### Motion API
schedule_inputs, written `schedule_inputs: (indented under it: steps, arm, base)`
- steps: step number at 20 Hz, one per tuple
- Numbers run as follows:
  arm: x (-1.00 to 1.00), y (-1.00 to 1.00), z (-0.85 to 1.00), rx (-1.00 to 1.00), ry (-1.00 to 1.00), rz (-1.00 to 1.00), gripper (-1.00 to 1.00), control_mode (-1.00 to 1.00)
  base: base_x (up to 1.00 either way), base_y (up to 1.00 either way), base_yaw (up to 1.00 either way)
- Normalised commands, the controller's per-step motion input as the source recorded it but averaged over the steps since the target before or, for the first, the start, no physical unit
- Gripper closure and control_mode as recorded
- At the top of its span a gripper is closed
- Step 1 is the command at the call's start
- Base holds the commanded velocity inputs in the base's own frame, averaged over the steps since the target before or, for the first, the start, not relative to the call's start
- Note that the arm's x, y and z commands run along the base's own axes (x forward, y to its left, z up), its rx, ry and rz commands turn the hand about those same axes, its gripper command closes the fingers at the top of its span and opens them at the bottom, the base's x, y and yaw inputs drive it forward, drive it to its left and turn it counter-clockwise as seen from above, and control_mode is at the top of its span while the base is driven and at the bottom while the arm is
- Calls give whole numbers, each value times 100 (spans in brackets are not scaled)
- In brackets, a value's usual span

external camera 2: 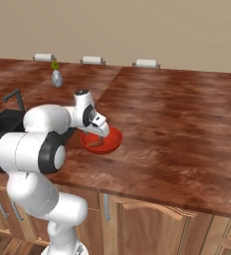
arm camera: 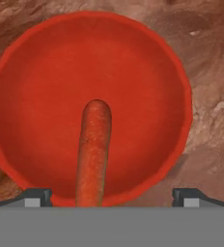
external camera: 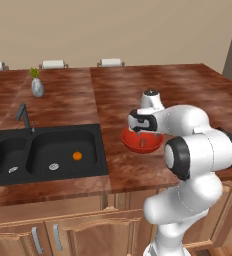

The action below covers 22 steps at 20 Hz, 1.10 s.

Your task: Pick the carrots from the cabinet and place them in one bowl. Pick the tangerine from the sink and place it in the other bowl.

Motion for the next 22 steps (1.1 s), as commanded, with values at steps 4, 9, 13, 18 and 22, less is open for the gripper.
schedule_inputs:
  steps: [4, 9, 13, 18, 22]
  arm:
    - [-35, -4, 29, 0, -1, 0, -100, -100]
    - [-36, -6, 28, 0, -2, 1, -100, -100]
    - [-42, -10, 29, 0, -12, 3, -100, -100]
    - [-41, -8, 29, 0, -13, 3, -100, -100]
    - [-38, -5, 31, 0, -8, 0, -100, -100]
  base:
    - [0, 0, 0]
    - [0, 0, 0]
    - [0, 0, 0]
    - [0, 0, 0]
    - [0, 0, 0]
